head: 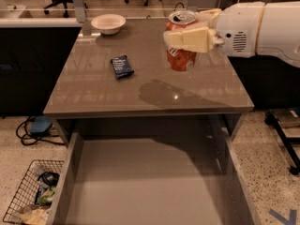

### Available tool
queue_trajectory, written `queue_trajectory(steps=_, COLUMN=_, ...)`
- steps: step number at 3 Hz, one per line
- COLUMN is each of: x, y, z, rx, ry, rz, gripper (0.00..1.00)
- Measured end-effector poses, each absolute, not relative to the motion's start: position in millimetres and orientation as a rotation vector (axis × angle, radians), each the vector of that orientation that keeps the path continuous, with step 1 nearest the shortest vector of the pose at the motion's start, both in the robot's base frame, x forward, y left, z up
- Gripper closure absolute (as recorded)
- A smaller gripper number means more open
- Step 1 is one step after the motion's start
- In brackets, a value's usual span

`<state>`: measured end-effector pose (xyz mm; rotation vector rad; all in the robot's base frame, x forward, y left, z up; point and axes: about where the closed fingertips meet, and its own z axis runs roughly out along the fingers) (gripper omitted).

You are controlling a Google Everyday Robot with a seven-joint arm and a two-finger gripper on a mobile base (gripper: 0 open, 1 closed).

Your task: Pick coke can from top drawer and place on counter

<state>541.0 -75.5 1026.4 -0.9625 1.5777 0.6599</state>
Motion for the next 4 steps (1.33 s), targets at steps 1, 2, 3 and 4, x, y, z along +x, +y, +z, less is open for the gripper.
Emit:
queue_trajectory(steps=1, x=582, y=-122, z=1019, rx=-0.852, ry=1.636, rz=0.642, gripper=1.00)
queue_trajectory(steps=2, x=621, y=-157, z=993, rx=-0.756, ry=1.690, rz=0.646, gripper=1.00)
queue_trajectory(steps=3, x=671, y=-180, z=943, rx=-0.690, ry=1.706, rz=0.674, gripper=1.00)
queue_trajectory(steps=4, x=671, y=-180, z=943, rx=-0.690, ry=1.706, rz=0.674, gripper=1.00)
